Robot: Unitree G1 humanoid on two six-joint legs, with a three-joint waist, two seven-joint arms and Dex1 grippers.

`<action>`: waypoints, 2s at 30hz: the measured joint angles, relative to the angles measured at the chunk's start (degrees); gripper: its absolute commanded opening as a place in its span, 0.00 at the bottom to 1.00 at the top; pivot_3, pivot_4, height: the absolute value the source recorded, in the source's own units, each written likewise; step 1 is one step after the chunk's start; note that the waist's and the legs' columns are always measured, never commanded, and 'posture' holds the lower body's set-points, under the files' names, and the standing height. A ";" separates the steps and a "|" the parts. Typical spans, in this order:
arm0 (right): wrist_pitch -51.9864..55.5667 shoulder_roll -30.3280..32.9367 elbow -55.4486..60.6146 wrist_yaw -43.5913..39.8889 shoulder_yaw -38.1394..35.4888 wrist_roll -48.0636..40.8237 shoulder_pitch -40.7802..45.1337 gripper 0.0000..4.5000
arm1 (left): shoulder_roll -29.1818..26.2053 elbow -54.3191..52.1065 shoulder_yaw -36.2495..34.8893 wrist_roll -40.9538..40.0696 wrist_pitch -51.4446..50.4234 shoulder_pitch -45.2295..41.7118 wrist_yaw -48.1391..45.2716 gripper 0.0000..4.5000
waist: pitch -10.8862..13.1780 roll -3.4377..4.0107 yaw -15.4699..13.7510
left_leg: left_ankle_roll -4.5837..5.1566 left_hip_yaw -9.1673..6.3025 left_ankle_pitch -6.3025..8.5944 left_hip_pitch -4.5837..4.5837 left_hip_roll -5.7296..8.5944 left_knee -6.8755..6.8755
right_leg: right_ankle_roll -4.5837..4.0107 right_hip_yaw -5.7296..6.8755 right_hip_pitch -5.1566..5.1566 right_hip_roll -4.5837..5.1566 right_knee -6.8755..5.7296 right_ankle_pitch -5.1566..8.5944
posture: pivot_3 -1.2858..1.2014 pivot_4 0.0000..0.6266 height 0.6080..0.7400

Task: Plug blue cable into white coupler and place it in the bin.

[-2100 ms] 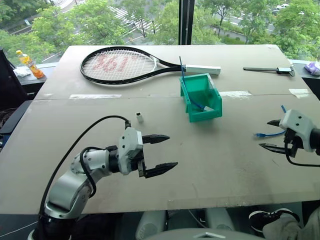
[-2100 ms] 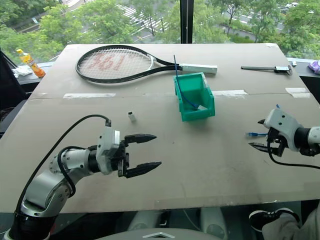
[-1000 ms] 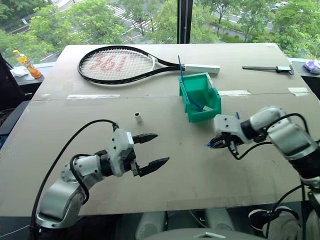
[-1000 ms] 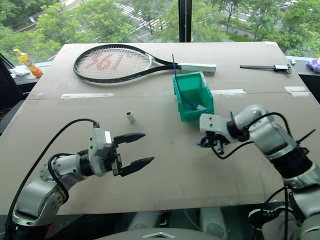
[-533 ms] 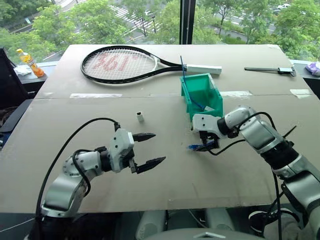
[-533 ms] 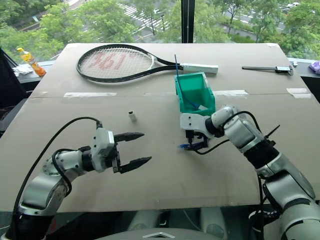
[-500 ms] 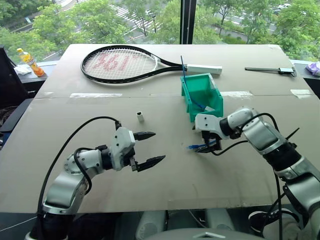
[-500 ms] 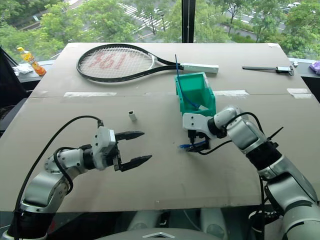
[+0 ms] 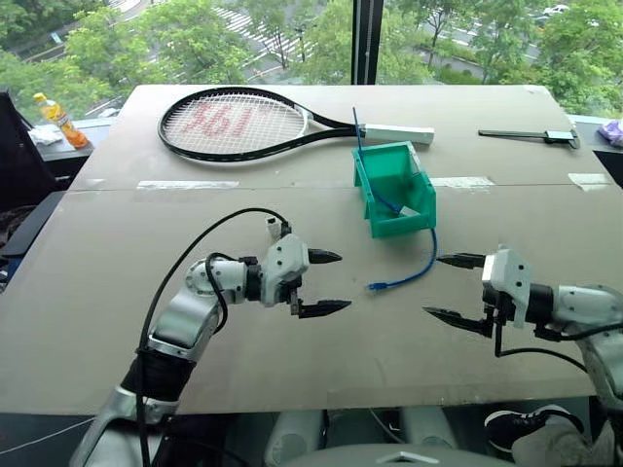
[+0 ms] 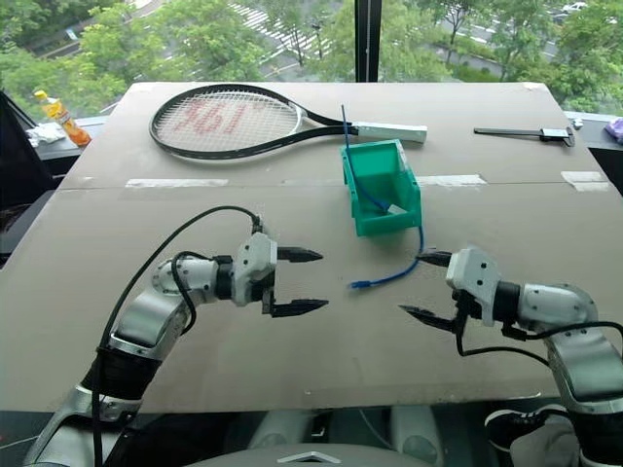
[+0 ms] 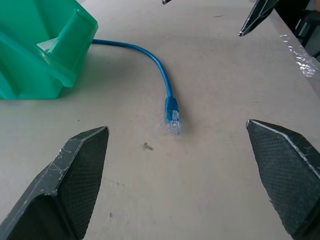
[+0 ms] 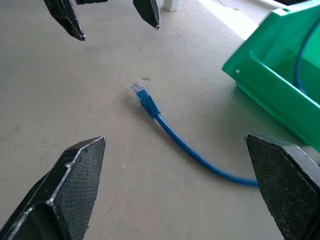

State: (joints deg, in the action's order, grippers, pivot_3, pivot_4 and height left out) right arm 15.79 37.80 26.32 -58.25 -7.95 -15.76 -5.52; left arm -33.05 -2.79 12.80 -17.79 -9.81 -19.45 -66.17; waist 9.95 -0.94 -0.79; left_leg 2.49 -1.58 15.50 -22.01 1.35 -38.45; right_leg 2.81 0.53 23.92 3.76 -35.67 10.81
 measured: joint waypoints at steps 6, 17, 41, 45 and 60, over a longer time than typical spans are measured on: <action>-1.90 -3.16 5.02 7.94 -2.86 2.14 -11.37 1.00 | 4.01 6.00 4.26 4.92 3.33 -3.42 0.13 0.89 | -0.02 0.01 0.05 | 0.00 0.04 0.00 0.10 -0.05 0.03 | 0.19 -0.06 -0.04 -0.07 -0.06 0.11 | 0.52 0.24 1.00; 0.00 -3.95 13.04 15.09 -4.26 1.77 -19.61 1.00 | 6.97 15.20 8.59 11.77 11.71 -7.11 -1.28 0.00 | -0.04 -0.03 -0.11 | 0.01 0.03 0.01 0.07 -0.04 0.01 | 0.13 -0.07 -0.04 -0.05 -0.04 0.17 | 0.52 0.24 1.00; 31.37 -21.86 16.60 58.02 -3.12 -57.03 2.87 0.62 | 14.94 10.22 0.54 6.37 30.44 -9.32 3.72 0.00 | -0.04 -0.05 0.04 | 0.09 -0.02 0.04 -0.04 0.03 0.00 | 0.14 -0.06 -0.03 -0.07 0.03 -0.07 | 0.52 0.24 1.00; 30.44 -21.31 15.42 59.13 -1.49 -57.99 4.93 0.62 | 14.97 10.28 0.67 6.61 31.54 -9.32 4.04 0.00 | -0.04 -0.04 0.12 | 0.09 -0.04 0.04 0.01 -0.03 0.01 | 0.14 -0.06 -0.03 -0.14 -0.01 -0.07 | 0.52 0.24 1.00; 27.28 -20.31 13.56 60.60 1.49 -59.13 7.09 0.01 | 14.72 10.48 0.75 7.20 32.16 -9.06 4.55 0.00 | -0.04 -0.04 0.11 | 0.09 -0.02 0.04 0.01 -0.04 0.01 | 0.14 -0.07 -0.03 -0.15 -0.03 -0.07 | 0.52 0.24 1.00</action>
State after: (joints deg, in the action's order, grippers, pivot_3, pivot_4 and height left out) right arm 43.07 17.50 39.87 2.35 -6.47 -74.89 1.56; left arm -18.33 7.69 13.55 -10.60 22.35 -28.51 -61.63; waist 9.91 -0.98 -0.67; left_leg 2.58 -1.60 15.54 -21.99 1.31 -38.44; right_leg 2.95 0.45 23.89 3.62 -35.69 10.74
